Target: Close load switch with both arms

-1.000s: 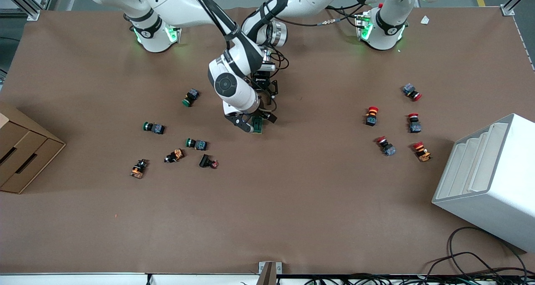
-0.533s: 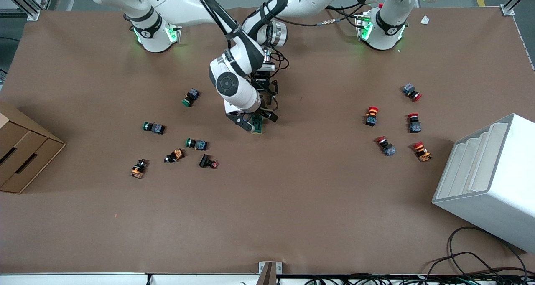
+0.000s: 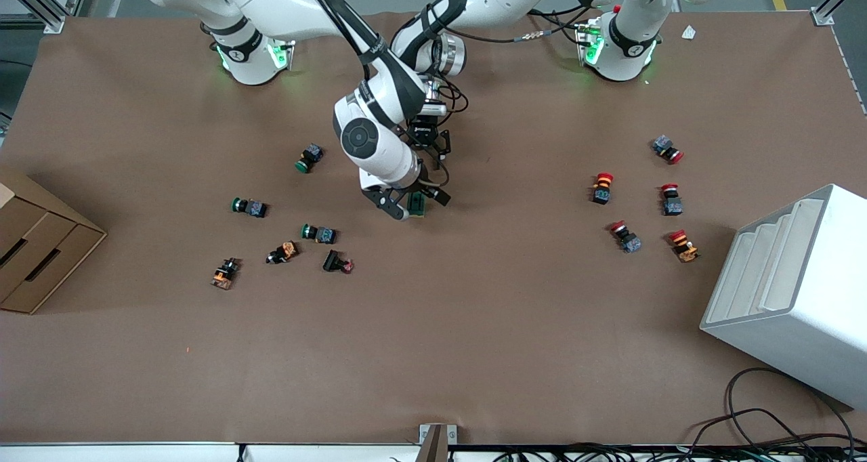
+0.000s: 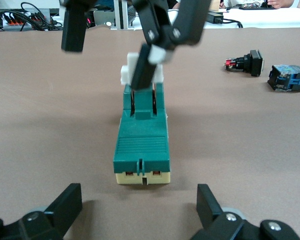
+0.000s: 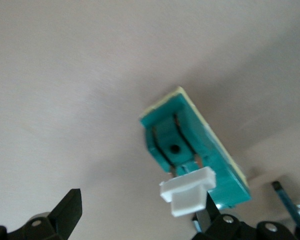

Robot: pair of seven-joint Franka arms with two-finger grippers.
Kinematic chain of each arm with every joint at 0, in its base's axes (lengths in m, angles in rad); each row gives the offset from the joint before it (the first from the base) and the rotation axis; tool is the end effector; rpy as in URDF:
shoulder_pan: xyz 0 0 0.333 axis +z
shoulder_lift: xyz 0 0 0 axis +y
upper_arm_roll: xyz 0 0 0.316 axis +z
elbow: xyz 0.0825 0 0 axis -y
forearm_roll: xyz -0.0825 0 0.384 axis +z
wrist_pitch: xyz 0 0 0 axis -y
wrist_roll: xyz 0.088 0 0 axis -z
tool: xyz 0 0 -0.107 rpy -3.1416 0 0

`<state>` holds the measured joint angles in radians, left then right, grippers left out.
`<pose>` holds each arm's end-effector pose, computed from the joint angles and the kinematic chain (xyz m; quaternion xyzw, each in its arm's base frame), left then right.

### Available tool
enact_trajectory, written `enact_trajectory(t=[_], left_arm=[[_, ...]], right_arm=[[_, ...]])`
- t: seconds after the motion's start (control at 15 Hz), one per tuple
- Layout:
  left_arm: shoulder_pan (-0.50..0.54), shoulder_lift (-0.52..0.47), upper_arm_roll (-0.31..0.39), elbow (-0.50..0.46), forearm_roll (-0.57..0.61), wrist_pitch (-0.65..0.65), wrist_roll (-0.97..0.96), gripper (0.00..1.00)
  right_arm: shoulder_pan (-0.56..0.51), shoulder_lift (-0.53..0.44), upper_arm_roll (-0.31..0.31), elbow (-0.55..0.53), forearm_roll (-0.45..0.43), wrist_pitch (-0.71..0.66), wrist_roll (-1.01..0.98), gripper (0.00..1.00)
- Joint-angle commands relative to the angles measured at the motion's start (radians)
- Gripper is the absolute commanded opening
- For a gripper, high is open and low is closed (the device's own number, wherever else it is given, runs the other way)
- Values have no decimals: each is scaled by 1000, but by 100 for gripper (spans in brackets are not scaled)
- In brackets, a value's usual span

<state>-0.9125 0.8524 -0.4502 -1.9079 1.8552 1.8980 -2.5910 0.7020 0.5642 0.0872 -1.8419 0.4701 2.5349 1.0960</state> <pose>0.1869 -0.5582 0.0728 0.8561 -0.0322 0.5151 0.0266 0.4699 0.4603 0.2319 -0.9251 0.3355 0.0998 0.1470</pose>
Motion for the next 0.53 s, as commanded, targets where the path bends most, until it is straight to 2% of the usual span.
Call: enact_trajectory(t=[0.0, 0.47], left_arm=[[15, 112, 5, 33, -13, 75, -43, 100], [40, 108, 7, 46, -14, 75, -46, 100]], right_arm=[[-9, 16, 5, 29, 13, 11, -16, 100], [-19, 69, 3, 88, 5, 13, -19, 100]])
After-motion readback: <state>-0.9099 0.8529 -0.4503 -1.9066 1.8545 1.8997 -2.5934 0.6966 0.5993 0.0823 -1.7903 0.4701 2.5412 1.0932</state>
